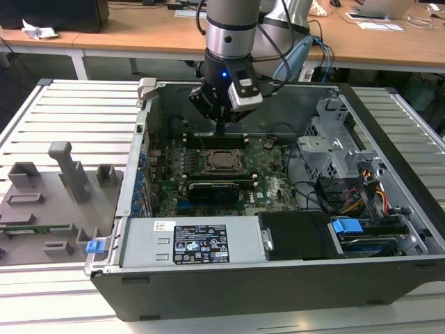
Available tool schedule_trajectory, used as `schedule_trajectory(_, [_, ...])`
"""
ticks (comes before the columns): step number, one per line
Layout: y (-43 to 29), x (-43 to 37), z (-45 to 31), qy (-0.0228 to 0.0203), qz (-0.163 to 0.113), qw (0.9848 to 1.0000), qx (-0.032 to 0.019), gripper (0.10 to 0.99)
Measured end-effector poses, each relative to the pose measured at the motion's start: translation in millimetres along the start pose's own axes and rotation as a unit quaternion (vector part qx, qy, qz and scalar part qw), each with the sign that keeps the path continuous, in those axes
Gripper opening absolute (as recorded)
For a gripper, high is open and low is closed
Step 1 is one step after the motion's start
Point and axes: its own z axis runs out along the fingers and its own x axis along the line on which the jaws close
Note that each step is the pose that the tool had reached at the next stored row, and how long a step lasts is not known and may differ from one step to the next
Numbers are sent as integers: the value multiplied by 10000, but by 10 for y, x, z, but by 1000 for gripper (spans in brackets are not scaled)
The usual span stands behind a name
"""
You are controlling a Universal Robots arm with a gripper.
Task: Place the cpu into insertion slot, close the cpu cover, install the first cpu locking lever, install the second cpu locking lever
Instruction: 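Install the first cpu locking lever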
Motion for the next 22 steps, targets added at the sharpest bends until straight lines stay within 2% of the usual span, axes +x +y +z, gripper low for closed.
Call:
schedule_trajectory(6, [0,0,0,11,-292,9996,6,106])
schedule_trajectory(7, [0,0,0,18,-456,9990,9,106])
schedule_trajectory(12, [0,0,0,35,-886,9961,18,106])
schedule_trajectory(17, [0,0,1,40,-1023,9947,21,106])
schedule_trajectory(22, [0,0,1,47,-1207,9927,24,106])
